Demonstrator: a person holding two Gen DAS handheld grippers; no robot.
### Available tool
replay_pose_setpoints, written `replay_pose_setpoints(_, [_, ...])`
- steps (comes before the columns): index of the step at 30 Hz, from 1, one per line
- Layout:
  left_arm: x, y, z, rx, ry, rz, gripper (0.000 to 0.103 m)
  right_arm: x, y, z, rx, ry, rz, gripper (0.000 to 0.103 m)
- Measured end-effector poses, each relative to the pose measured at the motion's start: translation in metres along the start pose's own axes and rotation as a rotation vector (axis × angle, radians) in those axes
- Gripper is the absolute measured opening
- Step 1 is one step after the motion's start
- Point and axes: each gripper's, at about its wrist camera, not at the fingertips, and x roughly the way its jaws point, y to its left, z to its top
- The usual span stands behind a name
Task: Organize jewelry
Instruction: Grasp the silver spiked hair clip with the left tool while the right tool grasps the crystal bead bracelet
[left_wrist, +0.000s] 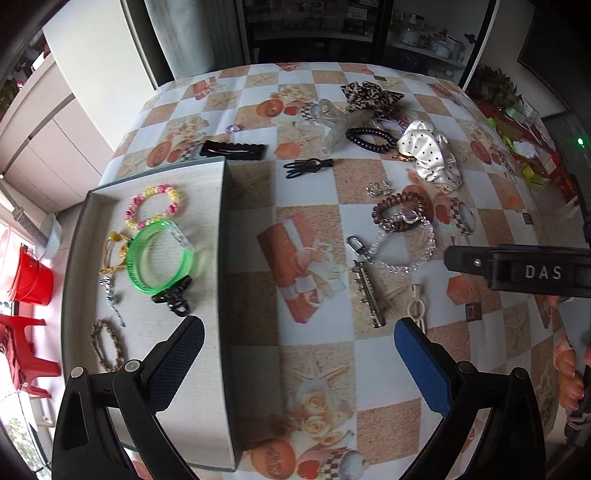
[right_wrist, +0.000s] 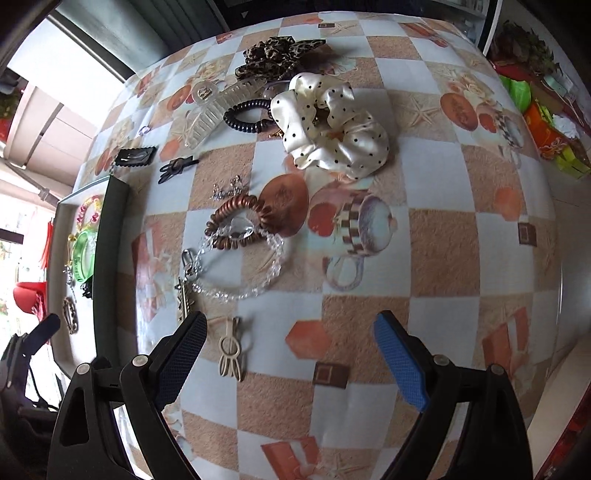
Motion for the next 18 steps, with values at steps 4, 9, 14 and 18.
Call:
replay_pose_setpoints(4, [0.010, -0.009, 0.002, -0.006, 0.014, -0.007, 0.103, 0.008, 0.002, 0.008, -0.041, 0.003, -0.011, 0.092])
replay_pose_setpoints(9, [0.025, -0.018, 0.005, -0.009, 0.035, -0.011, 0.103, 0.022, 0.005, 0.017, -0.099, 0.021, -0.024, 0.078])
replay_pose_setpoints(14, [0.042, -0.024, 0.007, -0.010, 0.065, 0.003, 0.097, 0.031, 0.009, 0.023, -0.151, 0.029, -0.034, 0.067])
replay_pose_setpoints(18, [0.053, -0.026, 0.009, -0.006, 0.080, -0.003, 0.097, 0.038, 0.020, 0.027, -0.207, 0.026, -0.058, 0.063])
